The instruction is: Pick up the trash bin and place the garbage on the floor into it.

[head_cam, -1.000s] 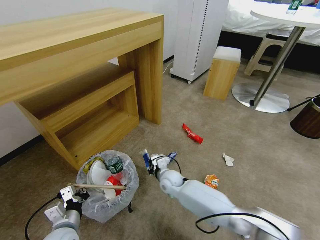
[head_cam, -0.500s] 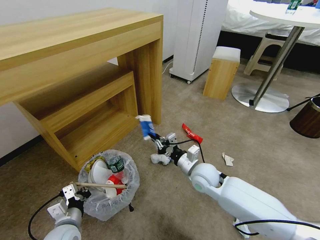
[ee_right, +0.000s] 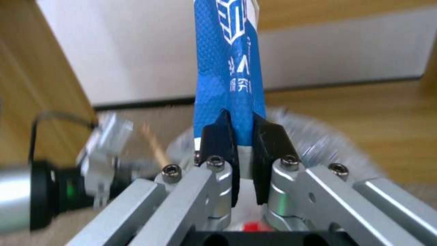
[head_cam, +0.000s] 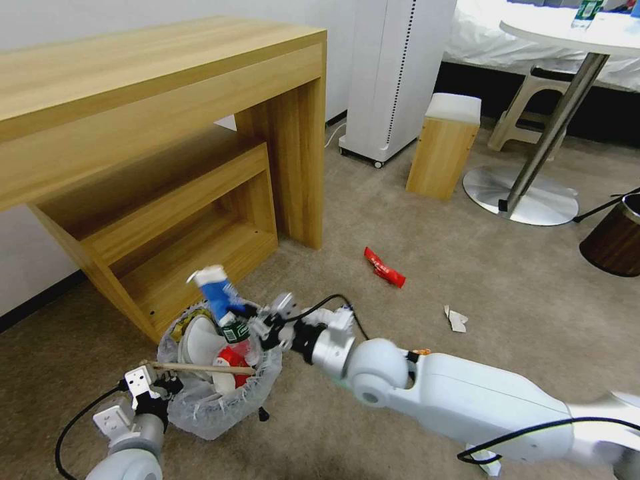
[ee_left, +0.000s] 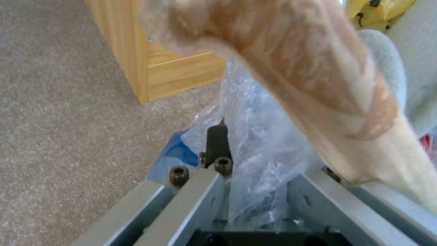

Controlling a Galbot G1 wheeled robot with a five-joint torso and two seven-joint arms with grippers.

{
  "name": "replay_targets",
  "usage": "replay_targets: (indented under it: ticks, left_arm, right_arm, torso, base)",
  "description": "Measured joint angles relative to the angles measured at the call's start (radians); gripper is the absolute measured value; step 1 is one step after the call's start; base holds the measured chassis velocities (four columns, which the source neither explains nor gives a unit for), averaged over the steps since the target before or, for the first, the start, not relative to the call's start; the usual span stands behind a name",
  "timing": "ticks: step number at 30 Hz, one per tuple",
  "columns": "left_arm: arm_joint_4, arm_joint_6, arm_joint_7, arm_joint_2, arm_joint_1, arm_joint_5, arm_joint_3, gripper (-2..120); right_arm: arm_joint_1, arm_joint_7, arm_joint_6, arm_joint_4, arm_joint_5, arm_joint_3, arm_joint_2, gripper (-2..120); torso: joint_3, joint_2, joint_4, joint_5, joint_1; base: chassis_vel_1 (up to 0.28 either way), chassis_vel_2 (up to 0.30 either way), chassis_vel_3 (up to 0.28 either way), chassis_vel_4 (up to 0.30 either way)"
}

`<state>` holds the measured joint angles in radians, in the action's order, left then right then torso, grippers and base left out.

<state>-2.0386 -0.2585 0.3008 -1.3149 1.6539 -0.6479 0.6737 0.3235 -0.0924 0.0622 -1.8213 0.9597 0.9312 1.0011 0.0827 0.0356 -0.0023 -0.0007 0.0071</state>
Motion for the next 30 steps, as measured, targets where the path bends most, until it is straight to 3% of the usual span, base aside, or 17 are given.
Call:
replay_targets:
  ticks: [7,15,30]
  left_arm:
    - [-0.006,0.000,0.000,0.003,0.004,-0.007,0.006,1]
    - [-0.007,0.001,0.000,0.011,0.011,-0.011,0.012,1]
    - [0.002,0.002,0.000,0.018,0.001,-0.017,0.004,1]
  right_arm:
    - [-0.045,-0.073,-0.046,0.070,0.037,0.115,0.089,6]
    - [-0.036,-0.143,-0.109,0.133,0.070,0.123,0.156,6]
    - [0.018,-0.252,-0.183,0.182,0.079,0.132,0.198,6]
  torso:
    - [0.000,0.000,-0.0002,0.0000,0.000]
    - [0.000,0.000,-0.0001,0.0000,0.000]
    - [0.000,0.000,-0.0002,0.0001,0.000]
  base:
    - [0.000,0.000,0.000,0.000]
    - [0.000,0.000,0.000,0.000]
    - [0.000,0.000,0.000,0.000]
